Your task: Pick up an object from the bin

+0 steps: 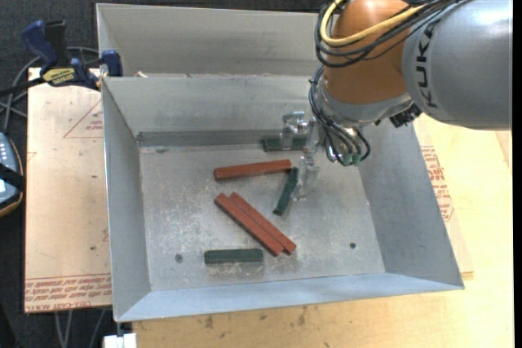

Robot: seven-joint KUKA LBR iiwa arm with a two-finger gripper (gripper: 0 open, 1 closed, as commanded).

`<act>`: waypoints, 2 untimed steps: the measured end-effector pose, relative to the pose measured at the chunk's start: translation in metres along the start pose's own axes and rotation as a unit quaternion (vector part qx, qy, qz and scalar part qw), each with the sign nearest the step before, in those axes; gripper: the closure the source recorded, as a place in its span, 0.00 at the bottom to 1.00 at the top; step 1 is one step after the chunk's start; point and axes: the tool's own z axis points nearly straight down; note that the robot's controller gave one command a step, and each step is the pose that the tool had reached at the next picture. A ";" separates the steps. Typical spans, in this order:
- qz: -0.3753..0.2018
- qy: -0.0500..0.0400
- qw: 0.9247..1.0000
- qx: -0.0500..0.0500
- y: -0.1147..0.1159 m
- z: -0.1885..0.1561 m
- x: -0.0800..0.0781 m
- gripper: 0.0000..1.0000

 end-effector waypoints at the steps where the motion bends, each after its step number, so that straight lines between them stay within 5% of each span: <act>1: -0.027 -0.003 1.000 0.000 0.032 0.123 -0.044 0.00; 2: -0.026 -0.005 1.000 0.000 0.032 0.116 -0.046 1.00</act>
Offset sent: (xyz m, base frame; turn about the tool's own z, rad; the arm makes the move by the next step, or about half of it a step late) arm 0.0437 0.0311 -0.1180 -0.0522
